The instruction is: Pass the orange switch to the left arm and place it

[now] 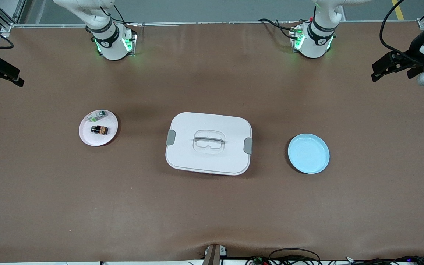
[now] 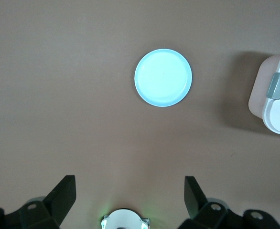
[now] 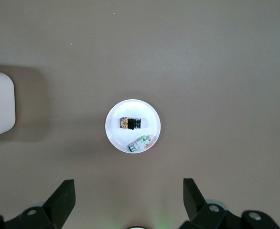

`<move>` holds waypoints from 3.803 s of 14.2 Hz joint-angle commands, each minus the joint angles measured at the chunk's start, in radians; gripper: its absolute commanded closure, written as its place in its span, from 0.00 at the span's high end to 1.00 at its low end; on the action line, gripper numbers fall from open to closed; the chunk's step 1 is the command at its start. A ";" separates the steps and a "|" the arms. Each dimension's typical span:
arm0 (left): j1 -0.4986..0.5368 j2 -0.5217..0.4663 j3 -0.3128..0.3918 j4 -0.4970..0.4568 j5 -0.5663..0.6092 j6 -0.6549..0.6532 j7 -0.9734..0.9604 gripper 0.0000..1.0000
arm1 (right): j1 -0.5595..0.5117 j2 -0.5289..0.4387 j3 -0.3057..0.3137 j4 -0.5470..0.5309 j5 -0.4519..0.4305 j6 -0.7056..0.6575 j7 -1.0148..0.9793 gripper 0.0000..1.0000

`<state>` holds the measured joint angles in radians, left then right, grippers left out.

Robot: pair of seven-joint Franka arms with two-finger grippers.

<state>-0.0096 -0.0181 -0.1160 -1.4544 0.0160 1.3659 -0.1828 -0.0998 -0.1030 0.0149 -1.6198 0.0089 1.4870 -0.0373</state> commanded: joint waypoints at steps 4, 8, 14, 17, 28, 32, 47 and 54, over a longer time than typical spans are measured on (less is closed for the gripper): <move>0.000 -0.006 -0.005 0.003 -0.001 0.001 -0.009 1.00 | -0.006 0.016 0.004 0.023 0.005 -0.010 -0.013 1.00; 0.000 -0.005 -0.005 0.003 -0.001 0.002 -0.009 1.00 | 0.014 0.012 0.010 0.009 0.006 -0.025 -0.009 1.00; 0.000 -0.003 -0.005 0.003 -0.001 0.005 -0.010 1.00 | 0.143 -0.010 0.011 -0.136 0.013 -0.028 0.203 1.00; 0.000 -0.003 -0.005 0.002 -0.001 0.005 -0.010 1.00 | 0.154 -0.075 0.013 -0.305 0.013 0.096 0.204 1.00; 0.000 -0.003 -0.007 0.000 -0.005 0.008 -0.009 1.00 | 0.129 -0.068 0.005 -0.716 -0.004 0.556 0.195 1.00; -0.001 0.003 -0.007 -0.001 -0.005 0.010 -0.009 1.00 | 0.094 0.075 0.005 -0.716 -0.007 0.691 0.177 1.00; 0.008 0.024 -0.004 -0.001 -0.004 0.042 -0.009 1.00 | 0.052 0.350 0.004 -0.704 -0.107 0.894 0.175 1.00; 0.010 0.023 -0.004 -0.001 -0.004 0.041 -0.009 1.00 | 0.060 0.408 0.005 -0.652 -0.107 0.889 0.177 1.00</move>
<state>-0.0031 0.0083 -0.1175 -1.4561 0.0160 1.3992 -0.1834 -0.0374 0.2877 0.0137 -2.3003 -0.0775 2.3833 0.1430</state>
